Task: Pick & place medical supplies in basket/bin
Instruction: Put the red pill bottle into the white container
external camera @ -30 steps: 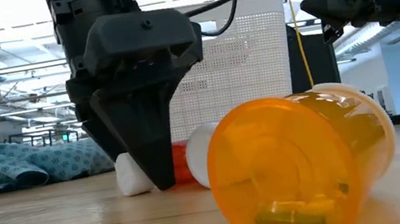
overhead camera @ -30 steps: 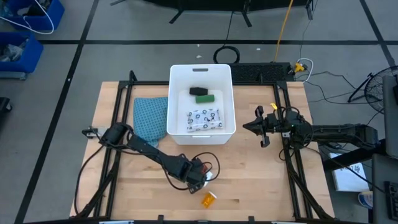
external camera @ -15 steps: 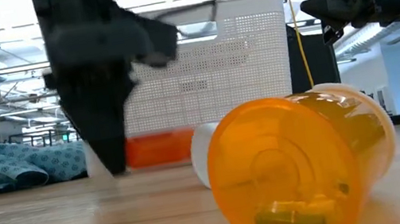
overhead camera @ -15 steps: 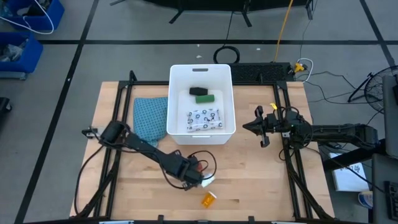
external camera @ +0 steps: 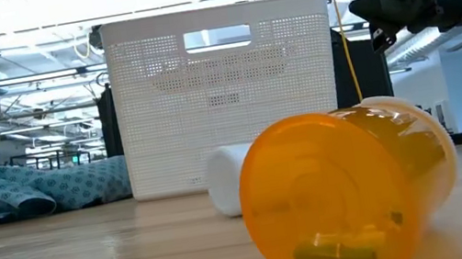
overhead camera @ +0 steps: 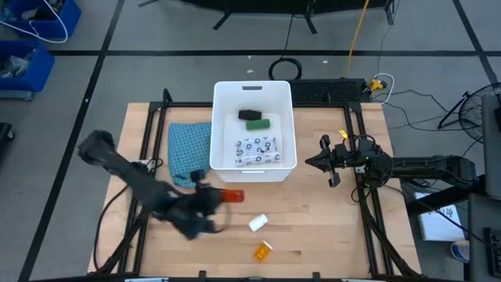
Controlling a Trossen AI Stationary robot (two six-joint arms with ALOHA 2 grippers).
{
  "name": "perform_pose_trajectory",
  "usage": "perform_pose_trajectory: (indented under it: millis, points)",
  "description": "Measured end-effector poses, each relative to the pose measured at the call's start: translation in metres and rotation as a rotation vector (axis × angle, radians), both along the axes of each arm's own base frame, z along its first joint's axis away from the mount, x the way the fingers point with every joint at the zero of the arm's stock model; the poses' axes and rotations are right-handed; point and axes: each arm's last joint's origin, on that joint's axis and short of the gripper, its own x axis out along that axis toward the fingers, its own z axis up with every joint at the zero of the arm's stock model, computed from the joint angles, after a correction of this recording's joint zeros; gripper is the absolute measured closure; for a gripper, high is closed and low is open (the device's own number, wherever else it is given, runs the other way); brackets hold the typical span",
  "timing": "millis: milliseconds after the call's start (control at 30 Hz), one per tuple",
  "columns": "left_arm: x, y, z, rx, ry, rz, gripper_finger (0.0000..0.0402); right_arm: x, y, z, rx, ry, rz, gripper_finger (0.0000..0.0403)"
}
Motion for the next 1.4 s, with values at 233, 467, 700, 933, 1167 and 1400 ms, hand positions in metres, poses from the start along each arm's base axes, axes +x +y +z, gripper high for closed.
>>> perform_pose_trajectory:
  millis: [233, 467, 700, 933, 1167, 1400]
  points:
    - [-0.062, 0.052, 0.043, 0.097, -0.243, -0.210, 0.0279, 0.000, 0.000, 0.003, 0.005, -0.032, 0.001, 0.0399]
    - [-0.107, 0.122, 0.022, 0.128, -0.487, -0.333, 0.0279, -0.001, 0.000, 0.008, -0.012, -0.081, 0.001, 0.0399]
    - [-0.137, 0.143, -0.022, 0.085, -0.723, -0.299, 0.0279, -0.001, 0.000, 0.006, -0.080, -0.066, -0.013, 0.0399]
    - [-0.138, 0.148, -0.079, 0.066, -0.767, -0.120, 0.0279, 0.000, 0.000, 0.003, -0.143, -0.047, -0.023, 0.0399]
    - [-0.138, 0.156, -0.084, 0.000, -0.741, 0.003, 0.0279, -0.001, 0.000, 0.004, -0.236, -0.068, -0.038, 0.0399]
    - [-0.131, 0.168, -0.029, 0.038, -0.798, 0.047, 0.0279, -0.001, 0.000, 0.004, -0.282, -0.078, -0.046, 0.0399]
